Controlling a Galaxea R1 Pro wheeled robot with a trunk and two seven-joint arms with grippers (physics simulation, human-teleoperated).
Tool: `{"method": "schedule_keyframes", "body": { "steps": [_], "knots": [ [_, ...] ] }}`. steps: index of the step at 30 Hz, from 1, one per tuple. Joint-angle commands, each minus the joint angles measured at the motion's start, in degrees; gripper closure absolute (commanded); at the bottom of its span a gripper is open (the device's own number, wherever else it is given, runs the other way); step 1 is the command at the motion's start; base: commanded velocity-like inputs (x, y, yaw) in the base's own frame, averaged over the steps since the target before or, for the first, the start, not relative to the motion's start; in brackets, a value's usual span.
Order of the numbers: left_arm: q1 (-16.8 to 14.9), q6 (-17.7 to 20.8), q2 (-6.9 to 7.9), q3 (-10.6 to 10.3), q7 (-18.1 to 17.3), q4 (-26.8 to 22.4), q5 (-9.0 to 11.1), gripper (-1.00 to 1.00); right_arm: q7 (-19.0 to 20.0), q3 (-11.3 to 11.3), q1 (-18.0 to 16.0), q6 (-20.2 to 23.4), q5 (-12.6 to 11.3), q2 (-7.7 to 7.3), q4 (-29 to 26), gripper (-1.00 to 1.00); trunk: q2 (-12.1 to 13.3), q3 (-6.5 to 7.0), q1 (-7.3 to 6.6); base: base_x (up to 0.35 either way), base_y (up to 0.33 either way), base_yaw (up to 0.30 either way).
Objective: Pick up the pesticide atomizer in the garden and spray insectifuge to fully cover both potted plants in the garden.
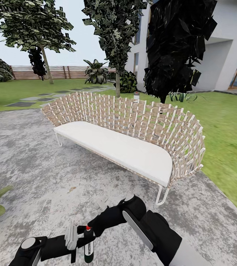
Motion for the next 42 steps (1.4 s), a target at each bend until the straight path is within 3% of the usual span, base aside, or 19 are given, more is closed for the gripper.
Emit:
{"method": "schedule_keyframes", "body": {
  "steps": [1,12,21,23,26,27,30,33,34,36,38,41,42],
  "knots": [
    [0.0,-0.04,-0.01,0.0,-0.02,-0.1,0.0,1.0,-0.03,0.0,0.01,0.0,0.0,0.01,0.05,1.0,0.0,0.0,0.0,0.0,0.0,0.0],
    [0.0,-0.1,0.02,0.0,-1.88,-0.77,0.0,1.0,-1.4,0.0,0.0,0.0,-0.09,-0.02,0.1,1.0,0.0,0.0,0.0,0.0,0.0,0.0],
    [-0.01,0.07,0.07,0.29,-0.53,0.33,-0.18,1.0,-1.48,-0.06,0.03,-0.75,0.23,-0.1,-0.83,1.0,0.0,0.0,0.0,0.0,0.0,0.0],
    [0.0,0.32,0.47,1.16,3.34,0.87,-0.26,1.0,-3.03,-2.47,0.02,-3.47,0.26,-0.47,-1.27,1.0,0.0,0.0,0.0,0.0,0.0,0.0],
    [0.0,0.96,0.3,3.65,9.38,1.81,-0.31,1.0,-10.31,-5.28,0.0,-4.68,0.26,-0.32,-1.37,1.0,0.0,0.0,0.0,0.0,0.0,0.0],
    [0.0,1.68,0.19,4.71,12.84,2.09,-0.29,1.0,-14.98,-5.62,0.0,-4.93,0.26,-0.45,-1.44,-1.0,0.0,0.0,0.0,0.0,0.0,0.0],
    [0.03,4.0,-0.11,6.34,22.28,3.06,0.37,1.0,-25.17,-5.97,0.0,-8.62,0.19,-0.59,-1.53,-1.0,0.0,0.0,0.0,0.0,0.0,0.0],
    [0.07,5.87,-1.4,6.72,29.83,3.52,2.61,1.0,-28.61,-5.99,0.01,-11.24,0.18,-0.52,-1.91,-1.0,0.0,0.0,0.0,0.0,0.0,0.0],
    [0.08,6.59,-2.29,6.76,36.33,4.64,3.67,1.0,-29.41,-6.0,0.0,-11.8,0.17,-0.48,-2.49,-1.0,0.0,0.0,0.0,0.0,0.0,0.0],
    [0.12,6.78,-2.77,6.77,43.62,6.6,4.22,1.0,-29.87,-5.99,0.03,-11.95,0.17,-0.44,-3.09,-1.0,0.0,0.0,0.0,0.0,0.0,0.003],
    [0.46,6.61,-4.48,6.78,57.51,10.53,6.23,1.0,-32.3,-5.76,0.0,-10.77,0.05,-0.16,-3.8,-1.0,0.0,0.0,0.0,0.0,0.0,0.171],
    [0.59,6.57,-4.95,6.8,66.3,11.65,7.16,1.0,-38.36,-5.12,0.04,-9.84,-0.09,0.03,-4.0,-1.0,0.0,0.0,0.0,0.0,0.0,0.247],
    [0.6,6.56,-4.93,6.84,67.4,12.01,7.24,1.0,-40.06,-5.0,0.05,-9.79,-0.2,0.06,-4.06,-1.0,0.0,0.0,0.0,0.0,0.0,0.263]
  ]
}}
